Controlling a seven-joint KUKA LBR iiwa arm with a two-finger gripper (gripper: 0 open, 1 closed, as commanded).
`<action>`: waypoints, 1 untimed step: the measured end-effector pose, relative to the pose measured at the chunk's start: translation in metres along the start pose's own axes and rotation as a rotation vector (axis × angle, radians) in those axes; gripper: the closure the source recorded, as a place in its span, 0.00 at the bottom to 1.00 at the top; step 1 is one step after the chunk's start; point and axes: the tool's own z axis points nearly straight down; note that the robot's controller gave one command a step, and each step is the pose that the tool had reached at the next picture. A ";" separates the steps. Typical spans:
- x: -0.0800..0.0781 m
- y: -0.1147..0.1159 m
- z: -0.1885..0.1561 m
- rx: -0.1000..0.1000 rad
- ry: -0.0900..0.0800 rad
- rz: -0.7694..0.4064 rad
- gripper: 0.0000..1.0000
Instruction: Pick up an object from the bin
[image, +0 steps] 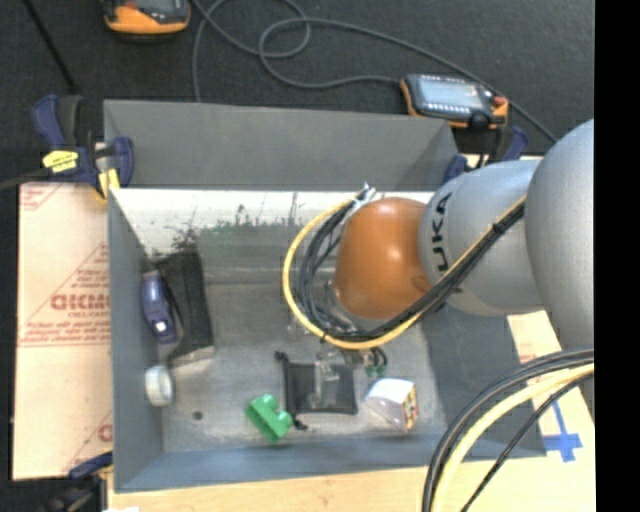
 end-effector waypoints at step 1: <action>0.015 -0.003 0.019 0.001 0.007 0.245 1.00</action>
Offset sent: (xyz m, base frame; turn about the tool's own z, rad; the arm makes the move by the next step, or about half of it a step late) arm 0.0000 0.0000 0.0000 0.0000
